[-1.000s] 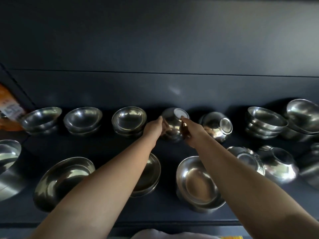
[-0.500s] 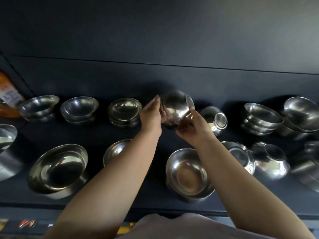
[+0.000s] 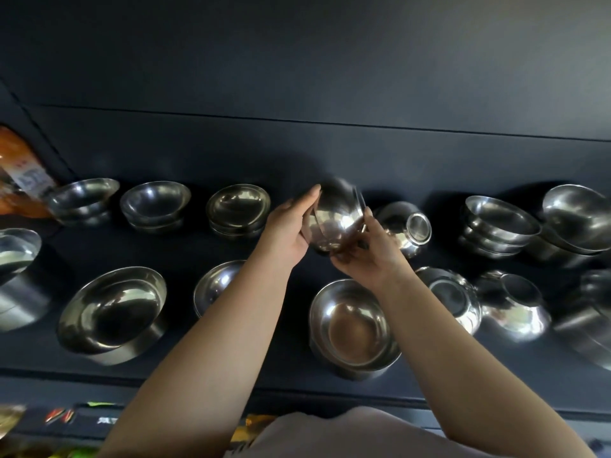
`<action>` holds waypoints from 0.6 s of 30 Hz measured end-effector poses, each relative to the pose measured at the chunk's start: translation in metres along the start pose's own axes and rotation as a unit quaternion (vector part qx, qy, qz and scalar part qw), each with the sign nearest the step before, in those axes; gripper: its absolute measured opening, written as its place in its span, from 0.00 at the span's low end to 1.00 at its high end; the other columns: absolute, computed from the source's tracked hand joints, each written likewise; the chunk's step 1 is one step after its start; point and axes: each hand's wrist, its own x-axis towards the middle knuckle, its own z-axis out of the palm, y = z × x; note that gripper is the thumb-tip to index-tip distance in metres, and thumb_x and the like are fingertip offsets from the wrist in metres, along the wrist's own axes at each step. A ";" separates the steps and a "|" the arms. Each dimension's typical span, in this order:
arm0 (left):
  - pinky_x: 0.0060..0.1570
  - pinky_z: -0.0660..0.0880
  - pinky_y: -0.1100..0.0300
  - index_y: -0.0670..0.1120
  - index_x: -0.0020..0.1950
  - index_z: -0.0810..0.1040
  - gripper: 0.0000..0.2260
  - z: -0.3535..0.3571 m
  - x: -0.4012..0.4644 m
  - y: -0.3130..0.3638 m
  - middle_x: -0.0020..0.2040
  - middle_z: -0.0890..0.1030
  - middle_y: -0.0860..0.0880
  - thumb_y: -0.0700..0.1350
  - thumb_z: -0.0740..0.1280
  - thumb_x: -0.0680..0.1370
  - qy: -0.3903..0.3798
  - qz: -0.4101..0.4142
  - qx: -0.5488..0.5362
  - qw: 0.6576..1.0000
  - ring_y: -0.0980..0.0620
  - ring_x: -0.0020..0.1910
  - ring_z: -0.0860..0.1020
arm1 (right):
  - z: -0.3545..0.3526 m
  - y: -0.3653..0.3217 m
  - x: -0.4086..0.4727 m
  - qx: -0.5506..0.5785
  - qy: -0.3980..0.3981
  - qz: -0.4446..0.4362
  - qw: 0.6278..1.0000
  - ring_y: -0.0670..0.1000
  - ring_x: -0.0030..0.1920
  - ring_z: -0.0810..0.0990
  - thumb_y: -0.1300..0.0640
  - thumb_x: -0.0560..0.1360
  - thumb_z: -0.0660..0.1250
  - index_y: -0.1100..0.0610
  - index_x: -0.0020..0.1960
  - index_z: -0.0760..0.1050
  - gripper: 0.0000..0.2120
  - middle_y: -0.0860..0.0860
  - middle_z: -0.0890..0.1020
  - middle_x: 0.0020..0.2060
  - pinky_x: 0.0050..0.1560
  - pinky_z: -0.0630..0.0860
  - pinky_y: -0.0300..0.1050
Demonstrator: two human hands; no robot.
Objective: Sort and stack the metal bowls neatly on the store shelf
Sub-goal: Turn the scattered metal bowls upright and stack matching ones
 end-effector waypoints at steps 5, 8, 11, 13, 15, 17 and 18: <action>0.63 0.72 0.50 0.44 0.45 0.78 0.01 0.001 -0.008 0.007 0.39 0.83 0.50 0.40 0.67 0.76 -0.010 0.003 0.009 1.000 0.50 0.49 0.81 | -0.003 -0.002 0.000 -0.123 0.015 -0.025 0.992 0.51 0.55 0.74 0.44 0.77 0.62 0.55 0.58 0.73 0.17 0.51 0.77 0.52 0.61 0.67 0.50; 0.52 0.78 0.53 0.45 0.43 0.78 0.03 0.000 -0.016 0.013 0.34 0.83 0.52 0.38 0.67 0.75 -0.017 0.031 0.072 0.997 0.54 0.38 0.82 | -0.007 -0.008 0.000 -0.216 0.046 -0.112 0.969 0.50 0.66 0.69 0.47 0.77 0.62 0.48 0.68 0.69 0.19 0.48 0.72 0.64 0.68 0.65 0.51; 0.49 0.76 0.53 0.45 0.43 0.81 0.01 -0.004 -0.021 0.017 0.37 0.83 0.48 0.40 0.70 0.73 -0.013 0.079 0.196 0.977 0.49 0.39 0.81 | -0.006 -0.018 -0.007 -0.204 0.035 -0.136 0.969 0.51 0.63 0.72 0.48 0.78 0.62 0.56 0.67 0.69 0.21 0.52 0.75 0.59 0.65 0.67 0.47; 0.50 0.75 0.53 0.46 0.43 0.82 0.02 -0.002 -0.025 0.021 0.38 0.83 0.48 0.41 0.72 0.71 -0.032 0.107 0.290 0.950 0.48 0.41 0.80 | -0.004 -0.022 -0.011 -0.204 -0.003 -0.125 0.971 0.50 0.54 0.77 0.46 0.78 0.62 0.57 0.60 0.73 0.17 0.51 0.80 0.50 0.63 0.69 0.48; 0.49 0.75 0.55 0.48 0.43 0.81 0.03 0.003 -0.028 0.025 0.39 0.82 0.49 0.43 0.73 0.71 -0.066 0.123 0.404 0.904 0.50 0.42 0.80 | -0.002 -0.022 -0.013 -0.196 -0.034 -0.093 0.976 0.51 0.51 0.79 0.43 0.76 0.63 0.55 0.54 0.74 0.17 0.53 0.81 0.50 0.63 0.69 0.51; 0.44 0.73 0.59 0.48 0.40 0.79 0.04 0.010 -0.032 0.030 0.37 0.80 0.51 0.44 0.73 0.70 -0.102 0.138 0.520 0.837 0.53 0.39 0.78 | -0.001 -0.019 -0.015 -0.180 -0.050 -0.059 0.981 0.53 0.53 0.79 0.40 0.74 0.63 0.54 0.59 0.73 0.21 0.54 0.80 0.55 0.63 0.69 0.55; 0.40 0.70 0.60 0.47 0.37 0.78 0.06 0.013 -0.035 0.031 0.34 0.78 0.51 0.45 0.74 0.70 -0.122 0.147 0.573 0.797 0.54 0.36 0.76 | 0.000 -0.018 -0.017 -0.168 -0.061 -0.047 0.983 0.54 0.52 0.79 0.40 0.74 0.63 0.54 0.62 0.72 0.23 0.53 0.80 0.54 0.61 0.69 0.57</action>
